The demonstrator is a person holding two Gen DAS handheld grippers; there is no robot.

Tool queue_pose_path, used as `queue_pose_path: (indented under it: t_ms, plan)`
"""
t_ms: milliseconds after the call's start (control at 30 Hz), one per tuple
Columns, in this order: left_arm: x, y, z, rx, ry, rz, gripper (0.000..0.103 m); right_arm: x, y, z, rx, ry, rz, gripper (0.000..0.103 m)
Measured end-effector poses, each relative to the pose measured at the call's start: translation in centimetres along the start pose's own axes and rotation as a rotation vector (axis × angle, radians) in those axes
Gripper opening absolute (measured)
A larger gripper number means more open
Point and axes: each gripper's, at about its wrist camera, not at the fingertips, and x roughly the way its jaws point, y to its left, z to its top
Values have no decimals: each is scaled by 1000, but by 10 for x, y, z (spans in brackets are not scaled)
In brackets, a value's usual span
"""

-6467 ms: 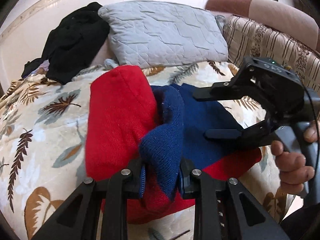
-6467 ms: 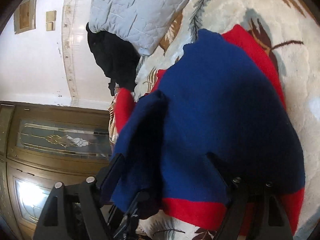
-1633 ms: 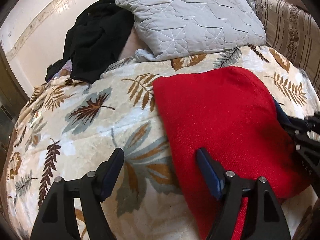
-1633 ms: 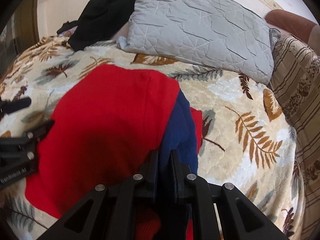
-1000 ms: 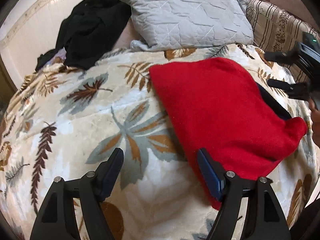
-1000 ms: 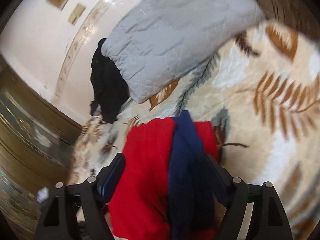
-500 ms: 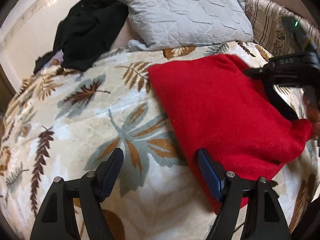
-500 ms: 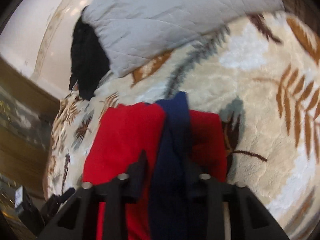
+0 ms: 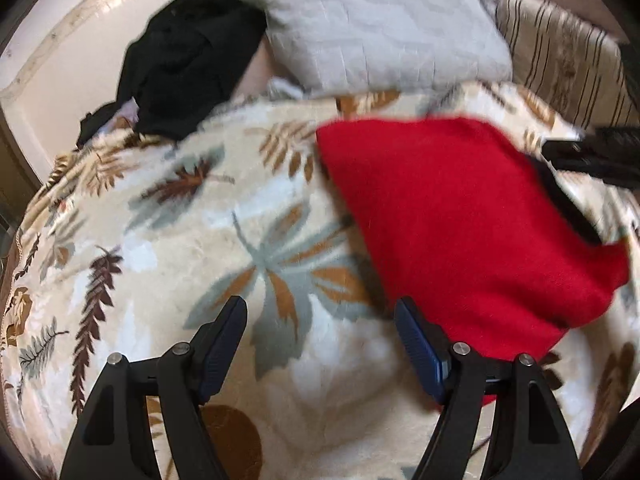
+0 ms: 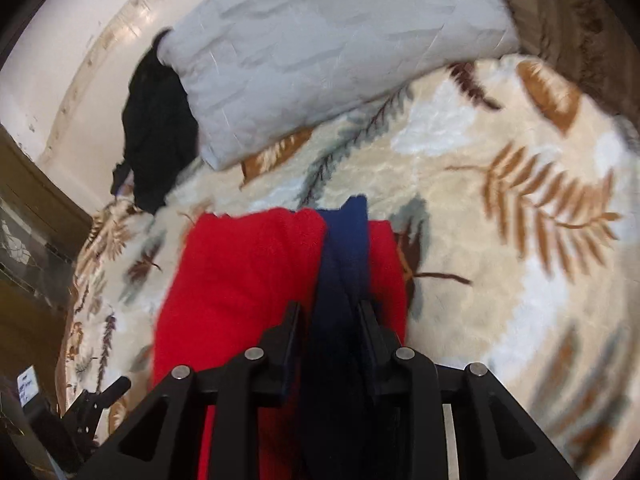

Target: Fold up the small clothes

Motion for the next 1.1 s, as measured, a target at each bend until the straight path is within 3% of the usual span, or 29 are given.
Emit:
queue_pose_path:
  t_ms: [133,233,367,400,600,800,833,867,900,933,1100]
  plan:
    - [-8,-9,0,2,-18,-49,77,-45,21,-17,-104,-39,108,31]
    - [2,-27,-7,75,7,-19,78,-58,34,-42,-177,-5,162,31]
    - [1,-30,-10,87,22,-10,79,-14,18,-78,-167,211,-14,32]
    - [-3,-28,-10,85,11,-10,79,-9,13,-80,-147,231,-16,32]
    - [-33,-25,-15,87,-72,-10,79,-55,24,-70,-169,39,75,31]
    - [-63,-24,-14,100,-162,24,79,-67,27,-64,-138,-62,98,32]
    - [-65,-23,-13,98,-169,29,79,-69,28,-63,-135,-75,105,38]
    - [-68,-22,-13,95,-177,36,79,-70,30,-62,-132,-89,105,58]
    - [-70,-21,-12,93,-183,44,79,-73,30,-66,-129,-100,102,69]
    - [-71,-20,-12,92,-185,48,79,-75,32,-66,-124,-129,91,74]
    - [-70,-16,-9,77,-174,62,80,-76,37,-63,-118,-153,60,74]
